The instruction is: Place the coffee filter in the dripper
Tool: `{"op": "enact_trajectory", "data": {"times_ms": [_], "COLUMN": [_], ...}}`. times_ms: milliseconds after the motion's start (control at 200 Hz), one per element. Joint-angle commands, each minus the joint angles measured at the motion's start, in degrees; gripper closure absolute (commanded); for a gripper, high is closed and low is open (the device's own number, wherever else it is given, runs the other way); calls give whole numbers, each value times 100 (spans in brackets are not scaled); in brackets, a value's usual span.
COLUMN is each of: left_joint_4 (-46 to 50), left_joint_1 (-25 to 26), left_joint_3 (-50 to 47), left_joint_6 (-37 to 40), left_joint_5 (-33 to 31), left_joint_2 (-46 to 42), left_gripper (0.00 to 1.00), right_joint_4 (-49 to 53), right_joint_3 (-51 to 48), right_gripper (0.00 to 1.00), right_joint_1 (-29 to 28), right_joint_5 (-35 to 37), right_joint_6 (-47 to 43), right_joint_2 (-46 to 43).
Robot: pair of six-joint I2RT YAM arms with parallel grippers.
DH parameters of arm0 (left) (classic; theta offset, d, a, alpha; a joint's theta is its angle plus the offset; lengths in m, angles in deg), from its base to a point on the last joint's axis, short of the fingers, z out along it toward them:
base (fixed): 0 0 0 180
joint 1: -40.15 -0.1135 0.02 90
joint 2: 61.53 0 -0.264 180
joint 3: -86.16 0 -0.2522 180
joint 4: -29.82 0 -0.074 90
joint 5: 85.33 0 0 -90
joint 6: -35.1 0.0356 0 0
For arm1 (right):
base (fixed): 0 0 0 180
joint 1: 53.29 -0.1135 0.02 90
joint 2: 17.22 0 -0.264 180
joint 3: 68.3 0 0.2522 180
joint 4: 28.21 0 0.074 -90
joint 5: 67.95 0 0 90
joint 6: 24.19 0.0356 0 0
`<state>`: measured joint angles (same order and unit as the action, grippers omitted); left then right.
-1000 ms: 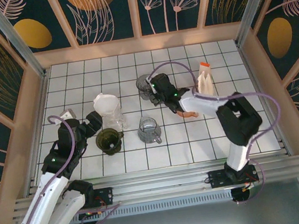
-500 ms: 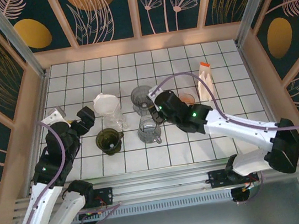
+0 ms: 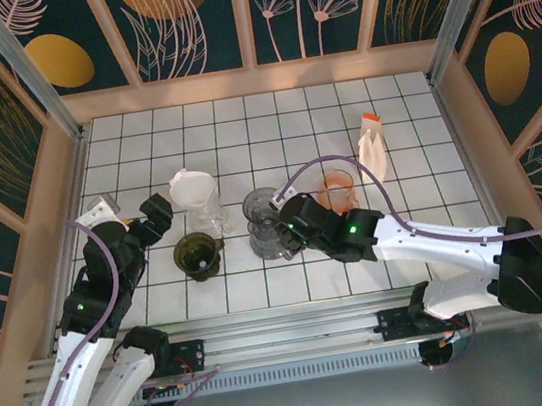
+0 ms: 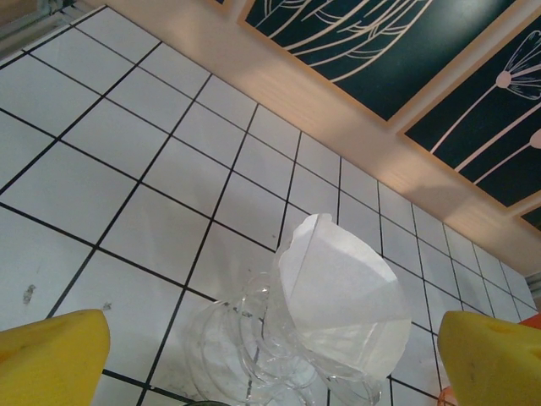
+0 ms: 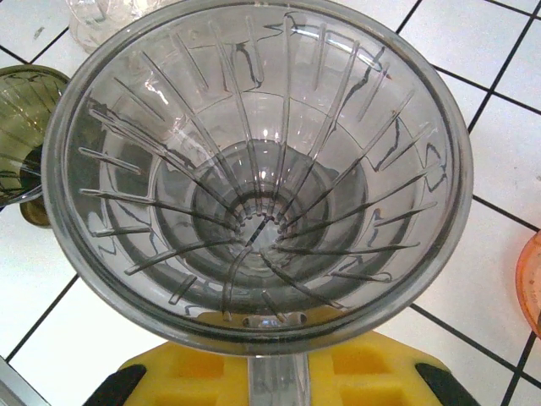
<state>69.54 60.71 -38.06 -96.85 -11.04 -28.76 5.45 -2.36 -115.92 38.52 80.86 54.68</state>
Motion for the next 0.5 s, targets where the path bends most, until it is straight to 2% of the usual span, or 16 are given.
{"op": "enact_trajectory", "data": {"times_ms": [0, 400, 495], "left_joint_4": [-3, -36, -42], "left_joint_1": [-32, -34, -29], "left_joint_3": [-104, -156, -176], "left_joint_6": [82, 73, 65], "left_joint_5": [-56, -38, -31], "left_joint_2": [-69, -34, -34], "left_gripper": [1, 1, 1], "right_joint_4": [-189, -44, 22], "right_joint_3": [-137, -145, -113], "right_gripper": [87, 85, 82], "right_joint_1": [-23, -222, -267], "right_joint_5": [35, 244, 310], "right_joint_6": [171, 285, 279], "right_joint_2": [-25, 77, 153]}}
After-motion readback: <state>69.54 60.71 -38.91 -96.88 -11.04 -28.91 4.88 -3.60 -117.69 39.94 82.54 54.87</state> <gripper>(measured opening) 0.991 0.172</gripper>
